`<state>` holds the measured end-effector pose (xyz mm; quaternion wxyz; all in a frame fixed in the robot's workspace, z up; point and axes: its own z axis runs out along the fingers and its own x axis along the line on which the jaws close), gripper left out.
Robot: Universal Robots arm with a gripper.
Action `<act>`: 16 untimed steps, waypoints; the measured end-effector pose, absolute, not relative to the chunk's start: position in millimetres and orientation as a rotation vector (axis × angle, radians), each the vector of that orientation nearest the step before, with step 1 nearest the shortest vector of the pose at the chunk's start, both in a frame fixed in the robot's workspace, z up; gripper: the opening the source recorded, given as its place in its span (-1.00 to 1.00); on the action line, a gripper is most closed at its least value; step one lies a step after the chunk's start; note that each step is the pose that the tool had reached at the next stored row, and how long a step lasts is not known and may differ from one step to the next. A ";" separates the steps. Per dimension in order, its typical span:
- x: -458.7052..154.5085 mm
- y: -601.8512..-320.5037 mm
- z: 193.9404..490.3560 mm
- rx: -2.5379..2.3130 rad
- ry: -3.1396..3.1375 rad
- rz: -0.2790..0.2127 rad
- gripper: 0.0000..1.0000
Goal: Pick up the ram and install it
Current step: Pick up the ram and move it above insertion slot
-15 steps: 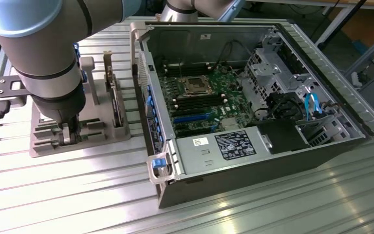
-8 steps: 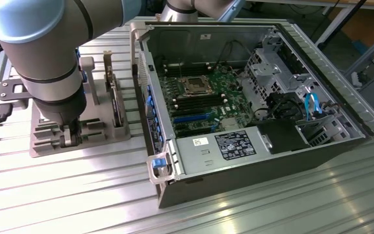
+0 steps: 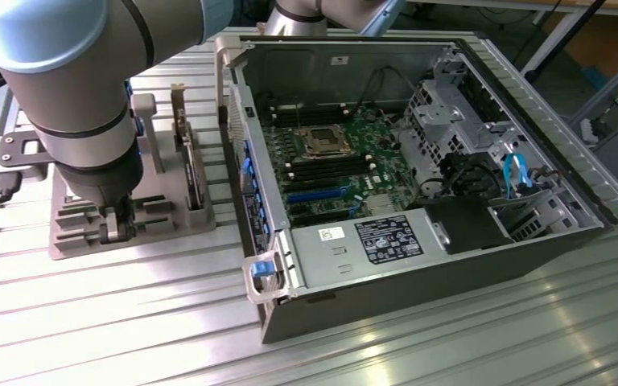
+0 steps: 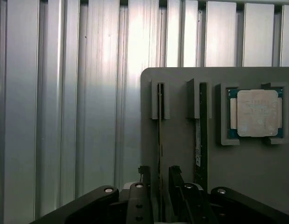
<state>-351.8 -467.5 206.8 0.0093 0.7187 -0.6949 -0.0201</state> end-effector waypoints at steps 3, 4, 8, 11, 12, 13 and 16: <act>-351.8 -466.9 207.0 2.245 -2.170 -0.063 -0.40; -351.9 -466.9 207.1 2.244 -2.170 -0.063 -0.40; -351.8 -466.8 207.3 2.244 -2.170 -0.063 -0.40; -351.9 -466.9 208.1 2.244 -2.170 -0.063 -0.40; -351.9 -466.8 208.3 2.244 -2.170 -0.063 -0.40; -351.9 -466.9 208.3 2.245 -2.170 -0.063 -0.40; -351.9 -466.9 208.5 2.244 -2.170 -0.063 -0.40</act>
